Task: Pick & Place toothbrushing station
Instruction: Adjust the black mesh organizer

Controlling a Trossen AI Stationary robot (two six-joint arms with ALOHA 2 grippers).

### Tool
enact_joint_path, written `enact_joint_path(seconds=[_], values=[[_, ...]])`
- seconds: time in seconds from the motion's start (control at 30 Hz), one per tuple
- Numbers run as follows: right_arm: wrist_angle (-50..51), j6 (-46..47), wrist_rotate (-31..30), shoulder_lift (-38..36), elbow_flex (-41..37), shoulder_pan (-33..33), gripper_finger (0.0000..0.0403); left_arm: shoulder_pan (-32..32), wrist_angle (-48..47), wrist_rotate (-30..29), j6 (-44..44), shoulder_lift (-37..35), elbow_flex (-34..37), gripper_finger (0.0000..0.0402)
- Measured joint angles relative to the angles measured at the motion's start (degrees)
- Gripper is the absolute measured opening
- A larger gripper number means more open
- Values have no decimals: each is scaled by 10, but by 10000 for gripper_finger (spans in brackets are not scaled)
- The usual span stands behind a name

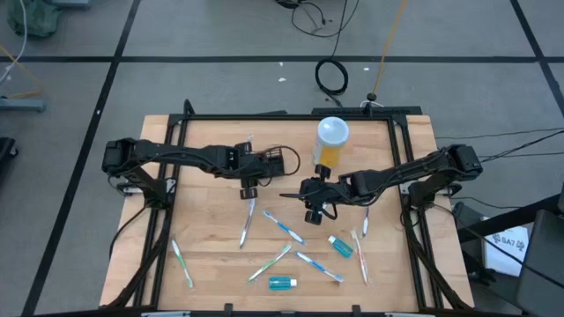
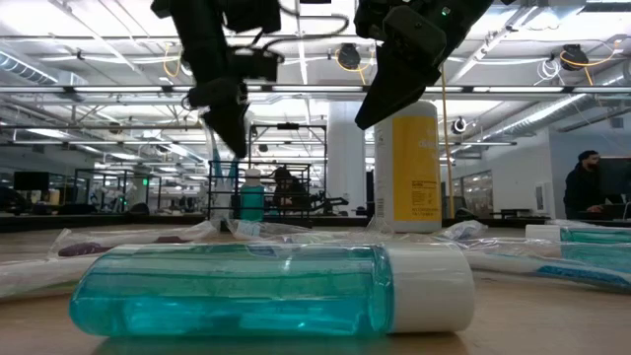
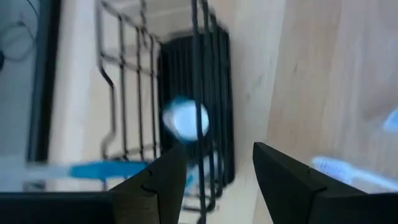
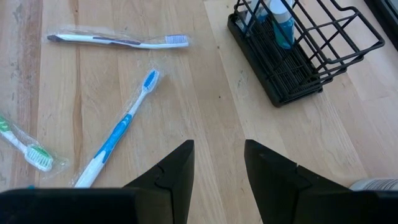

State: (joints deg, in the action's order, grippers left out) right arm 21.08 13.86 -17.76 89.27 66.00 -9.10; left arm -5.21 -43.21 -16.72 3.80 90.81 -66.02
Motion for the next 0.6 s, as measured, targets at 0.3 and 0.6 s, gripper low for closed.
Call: enact_joint_path(seconds=[0.3, 0.6], values=[[0, 0, 0, 0, 0, 0, 137, 0, 17, -57, -10, 0, 27, 191], [0, 0, 0, 0, 0, 0, 137, 0, 18, -57, -9, 0, 27, 151]])
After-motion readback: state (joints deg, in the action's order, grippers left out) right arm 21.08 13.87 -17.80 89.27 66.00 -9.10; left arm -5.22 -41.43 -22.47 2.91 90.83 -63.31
